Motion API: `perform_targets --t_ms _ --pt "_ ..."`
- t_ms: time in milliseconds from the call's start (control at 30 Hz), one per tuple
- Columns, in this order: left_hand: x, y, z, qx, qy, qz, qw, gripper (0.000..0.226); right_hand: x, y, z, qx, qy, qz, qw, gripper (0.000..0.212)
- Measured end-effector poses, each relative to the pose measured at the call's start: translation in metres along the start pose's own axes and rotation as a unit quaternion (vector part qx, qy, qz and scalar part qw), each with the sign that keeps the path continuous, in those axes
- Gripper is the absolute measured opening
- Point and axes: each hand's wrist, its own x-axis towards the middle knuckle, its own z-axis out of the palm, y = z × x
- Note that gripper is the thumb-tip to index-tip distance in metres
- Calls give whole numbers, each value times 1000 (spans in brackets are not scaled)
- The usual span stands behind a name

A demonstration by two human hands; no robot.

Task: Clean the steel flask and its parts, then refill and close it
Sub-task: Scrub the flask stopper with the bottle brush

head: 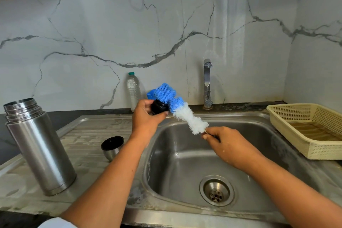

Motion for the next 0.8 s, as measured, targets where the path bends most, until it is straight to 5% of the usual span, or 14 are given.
perform_targets --t_ms 133,300,433,600,800 --pt "5 -1 -5 -50 54 -15 997 58 -2 4 -5 9 -14 10 1000 24" --pt "-3 4 2 -33 -33 -4 999 58 0 6 -4 35 -15 22 999 20" --pt "5 3 -6 -74 27 -17 997 58 0 11 -7 38 -26 16 999 22" --pt "-2 1 1 -54 -45 -22 997 55 4 8 -1 70 -30 16 997 23" --pt "6 -6 -3 -92 1 -54 994 51 0 10 -5 61 -41 7 997 24"
